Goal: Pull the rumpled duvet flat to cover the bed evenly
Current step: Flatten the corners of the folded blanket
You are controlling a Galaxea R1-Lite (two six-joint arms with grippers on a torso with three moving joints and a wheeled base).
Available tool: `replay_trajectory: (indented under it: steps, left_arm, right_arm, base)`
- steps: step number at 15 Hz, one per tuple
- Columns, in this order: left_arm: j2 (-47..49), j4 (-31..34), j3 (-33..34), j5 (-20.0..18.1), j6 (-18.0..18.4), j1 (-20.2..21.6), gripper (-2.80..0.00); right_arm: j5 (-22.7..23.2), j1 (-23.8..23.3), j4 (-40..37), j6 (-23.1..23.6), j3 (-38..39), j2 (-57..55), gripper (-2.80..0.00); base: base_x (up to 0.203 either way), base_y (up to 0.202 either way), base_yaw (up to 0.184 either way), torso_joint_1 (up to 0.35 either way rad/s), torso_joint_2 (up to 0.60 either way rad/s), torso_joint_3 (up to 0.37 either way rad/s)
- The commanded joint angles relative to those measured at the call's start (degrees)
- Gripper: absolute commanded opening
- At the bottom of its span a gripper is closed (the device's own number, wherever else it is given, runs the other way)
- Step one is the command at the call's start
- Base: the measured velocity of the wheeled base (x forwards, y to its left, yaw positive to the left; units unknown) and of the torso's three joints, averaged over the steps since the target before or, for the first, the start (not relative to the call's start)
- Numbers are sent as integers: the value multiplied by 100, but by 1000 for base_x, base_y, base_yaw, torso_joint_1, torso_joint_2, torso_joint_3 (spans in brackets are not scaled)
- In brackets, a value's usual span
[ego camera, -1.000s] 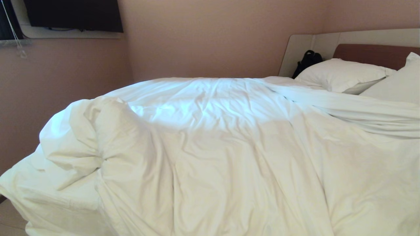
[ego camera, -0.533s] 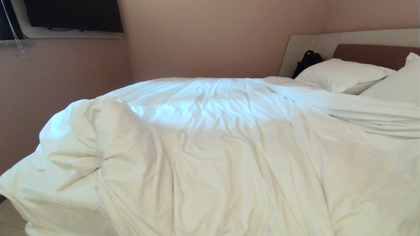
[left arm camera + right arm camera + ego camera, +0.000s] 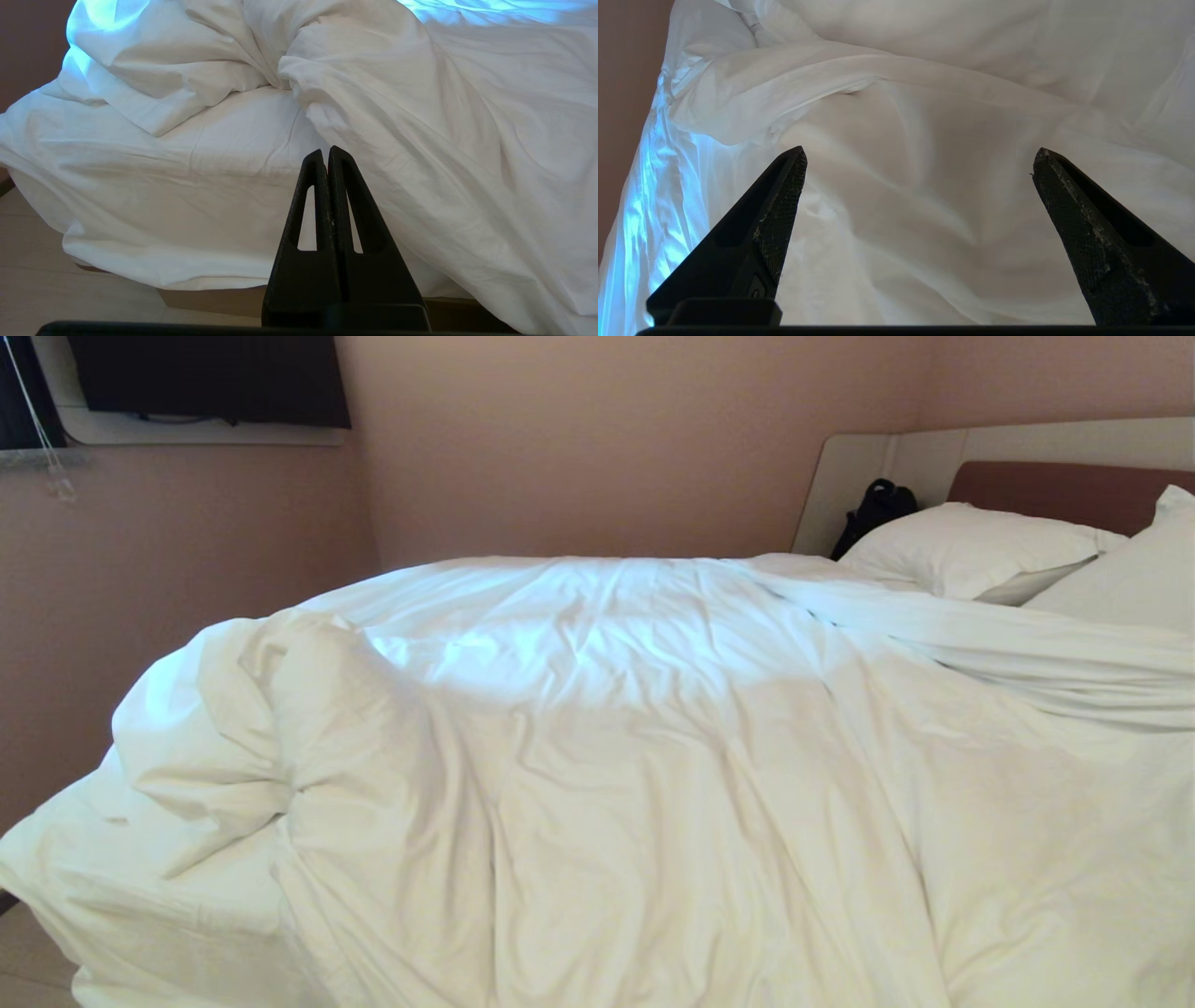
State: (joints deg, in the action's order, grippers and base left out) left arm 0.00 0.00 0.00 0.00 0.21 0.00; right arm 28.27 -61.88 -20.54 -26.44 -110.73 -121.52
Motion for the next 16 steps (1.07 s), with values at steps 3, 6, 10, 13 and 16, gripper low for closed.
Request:
replay_trajectory:
  steps: [3,6,10,13,16]
  left_arm:
    - [0,0,0,0,-3,0,-280]
    - [0,0,0,0,-1,0,-280]
    - [0,0,0,0,-3,0,-280]
    - [0,0,0,0,-3,0,-280]
    - [0,0,0,0,-3,0,-280]
  right_arm:
    - [21,-57,323,-88,-2,-383,0]
    - [151,-122,558,-89,-2,-513,0]
    - [188,-202,550,-167,9,-539,0]
    - [621,-403,370,-765,8,-437,0]
    - [2160,-596,493,-597,5,-484,0]
  base:
    - [0,0,0,0,0,0]
    - [0,0,0,0,0,0]
    - [0,0,0,0,0,0]
    - [0,0,0,0,0,0]
    - [0,0,0,0,0,0]
